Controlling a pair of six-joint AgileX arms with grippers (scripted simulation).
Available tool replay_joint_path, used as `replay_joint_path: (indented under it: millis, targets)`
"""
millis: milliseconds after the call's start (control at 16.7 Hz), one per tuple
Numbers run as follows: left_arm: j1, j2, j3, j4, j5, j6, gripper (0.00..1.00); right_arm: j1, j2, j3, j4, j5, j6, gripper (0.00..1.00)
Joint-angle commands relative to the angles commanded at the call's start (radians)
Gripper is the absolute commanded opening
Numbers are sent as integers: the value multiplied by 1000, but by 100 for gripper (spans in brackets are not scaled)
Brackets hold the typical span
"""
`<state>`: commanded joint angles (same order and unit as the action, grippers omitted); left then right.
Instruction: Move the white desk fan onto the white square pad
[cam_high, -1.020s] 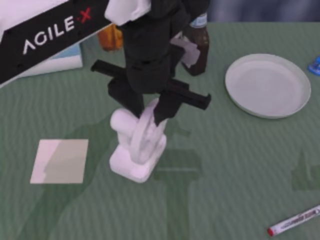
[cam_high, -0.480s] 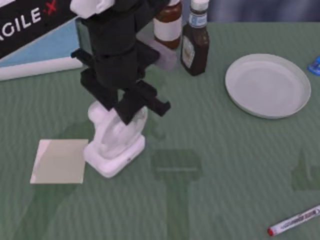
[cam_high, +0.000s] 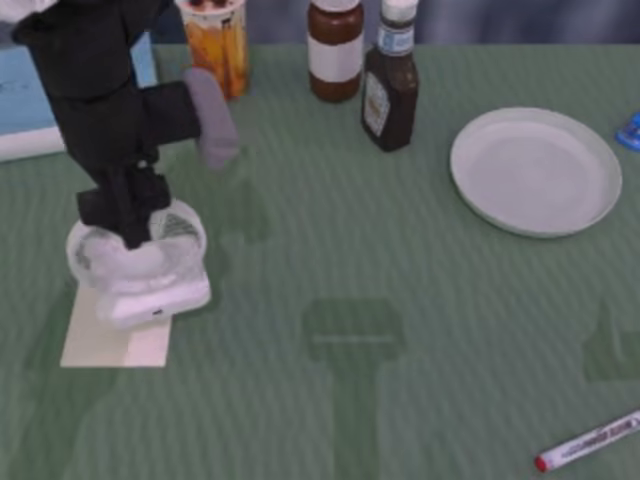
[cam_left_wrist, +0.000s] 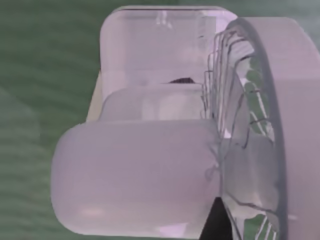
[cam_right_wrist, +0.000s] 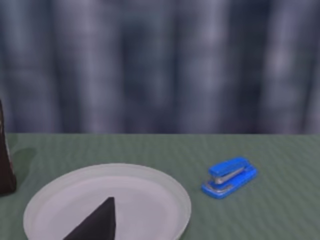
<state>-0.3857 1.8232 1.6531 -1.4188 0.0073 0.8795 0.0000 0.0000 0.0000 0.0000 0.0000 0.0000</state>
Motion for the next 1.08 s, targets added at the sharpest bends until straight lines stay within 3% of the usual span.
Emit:
replay_joint_path:
  millis: [240, 420, 840, 1080]
  targets:
    - [96, -71, -86, 21, 1, 300, 0, 0, 0, 0, 0, 0, 0, 100]
    - [142, -105, -127, 31, 2, 425, 0, 0, 0, 0, 0, 0, 0, 100]
    - [149, -110, -138, 37, 2, 455, 0, 0, 0, 0, 0, 0, 0, 100]
    - [157, -106, -224, 134, 3, 456, 0, 0, 0, 0, 0, 0, 0, 100]
